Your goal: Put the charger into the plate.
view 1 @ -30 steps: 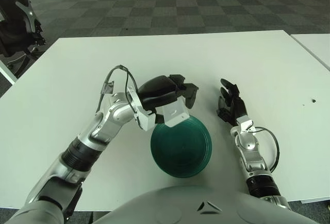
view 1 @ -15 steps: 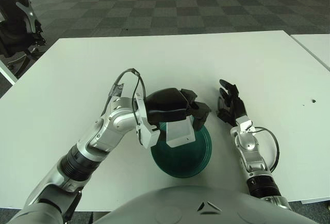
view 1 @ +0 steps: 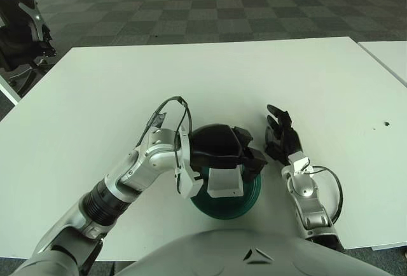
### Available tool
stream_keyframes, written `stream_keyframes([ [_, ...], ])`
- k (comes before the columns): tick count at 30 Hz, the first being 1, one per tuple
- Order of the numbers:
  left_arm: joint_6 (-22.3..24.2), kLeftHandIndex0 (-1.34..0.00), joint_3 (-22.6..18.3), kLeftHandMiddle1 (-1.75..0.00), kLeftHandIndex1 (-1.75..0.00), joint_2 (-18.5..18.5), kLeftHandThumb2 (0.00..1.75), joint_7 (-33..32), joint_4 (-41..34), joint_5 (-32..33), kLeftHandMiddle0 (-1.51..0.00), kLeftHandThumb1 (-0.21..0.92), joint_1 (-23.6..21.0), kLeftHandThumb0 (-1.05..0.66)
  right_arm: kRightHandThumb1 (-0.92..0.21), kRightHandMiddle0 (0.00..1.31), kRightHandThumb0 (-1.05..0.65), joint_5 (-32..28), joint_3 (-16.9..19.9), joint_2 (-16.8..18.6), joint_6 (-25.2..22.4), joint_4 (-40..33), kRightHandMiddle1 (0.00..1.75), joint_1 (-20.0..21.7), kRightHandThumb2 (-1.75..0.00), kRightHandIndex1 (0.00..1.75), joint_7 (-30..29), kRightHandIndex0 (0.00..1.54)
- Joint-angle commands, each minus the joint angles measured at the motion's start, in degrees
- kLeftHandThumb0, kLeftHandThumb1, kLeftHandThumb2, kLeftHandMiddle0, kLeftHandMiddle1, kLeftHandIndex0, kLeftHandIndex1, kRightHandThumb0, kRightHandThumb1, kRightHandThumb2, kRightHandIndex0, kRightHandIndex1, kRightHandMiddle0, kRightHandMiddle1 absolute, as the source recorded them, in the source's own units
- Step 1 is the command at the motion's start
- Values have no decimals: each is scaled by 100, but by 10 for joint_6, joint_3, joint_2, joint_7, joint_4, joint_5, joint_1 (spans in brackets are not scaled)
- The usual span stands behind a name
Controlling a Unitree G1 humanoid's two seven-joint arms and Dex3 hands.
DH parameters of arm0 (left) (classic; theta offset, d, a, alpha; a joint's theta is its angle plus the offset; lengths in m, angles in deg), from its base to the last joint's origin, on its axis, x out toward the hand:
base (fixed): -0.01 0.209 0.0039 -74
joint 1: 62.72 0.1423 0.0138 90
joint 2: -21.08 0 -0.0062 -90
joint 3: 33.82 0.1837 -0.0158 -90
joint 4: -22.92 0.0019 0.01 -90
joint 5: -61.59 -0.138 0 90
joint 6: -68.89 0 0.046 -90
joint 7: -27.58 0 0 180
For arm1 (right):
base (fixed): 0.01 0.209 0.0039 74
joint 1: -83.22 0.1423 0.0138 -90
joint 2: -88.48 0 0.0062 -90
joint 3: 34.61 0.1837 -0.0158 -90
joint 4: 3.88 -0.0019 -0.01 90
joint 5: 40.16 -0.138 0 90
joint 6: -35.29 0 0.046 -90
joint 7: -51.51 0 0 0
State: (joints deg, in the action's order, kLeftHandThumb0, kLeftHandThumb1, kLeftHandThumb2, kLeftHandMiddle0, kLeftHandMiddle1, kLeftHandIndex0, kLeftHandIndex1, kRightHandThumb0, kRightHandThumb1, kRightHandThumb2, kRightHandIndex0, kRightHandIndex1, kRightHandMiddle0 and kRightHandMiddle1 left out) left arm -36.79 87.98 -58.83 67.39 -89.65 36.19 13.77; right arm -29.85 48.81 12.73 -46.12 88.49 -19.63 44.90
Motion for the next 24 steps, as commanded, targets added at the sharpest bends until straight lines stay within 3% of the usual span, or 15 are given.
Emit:
stream_keyframes([
  [1,-30,-74,18,-175,-138,-13,141,-31,61,-42,-74,13,-22,-1,-92,0,-62,19,-19,2,-117,28,71,-68,-99,2,11,34],
  [8,-21,-65,29,-175,-141,-31,133,-35,119,-86,-69,22,-32,-1,-92,0,-63,34,-12,-12,-113,90,72,-46,-102,1,11,32],
  [10,-22,-58,29,-175,-157,-34,133,-35,124,-94,-60,26,-32,-1,-92,0,-63,38,-13,-11,-116,91,72,-45,-102,1,10,32],
  [14,-28,-35,34,-172,-162,-34,107,-34,135,-122,-50,49,-35,-1,-92,0,-63,35,-11,-10,-122,96,74,-42,-101,2,15,34],
  [18,-34,-25,38,-167,-161,-33,87,-31,141,-140,-46,63,-40,-1,-92,0,-62,22,-3,-6,-122,106,75,-37,-100,2,21,35],
  [20,-38,-13,42,-154,-151,-31,61,-27,144,-150,-37,73,-45,-46,-92,0,-60,13,2,-2,-121,112,74,-33,-99,2,24,36],
  [24,-40,-3,46,-130,-137,-28,32,-14,145,-164,-27,87,-54,-73,-92,0,-59,4,7,0,-118,123,73,-29,-99,2,25,36],
])
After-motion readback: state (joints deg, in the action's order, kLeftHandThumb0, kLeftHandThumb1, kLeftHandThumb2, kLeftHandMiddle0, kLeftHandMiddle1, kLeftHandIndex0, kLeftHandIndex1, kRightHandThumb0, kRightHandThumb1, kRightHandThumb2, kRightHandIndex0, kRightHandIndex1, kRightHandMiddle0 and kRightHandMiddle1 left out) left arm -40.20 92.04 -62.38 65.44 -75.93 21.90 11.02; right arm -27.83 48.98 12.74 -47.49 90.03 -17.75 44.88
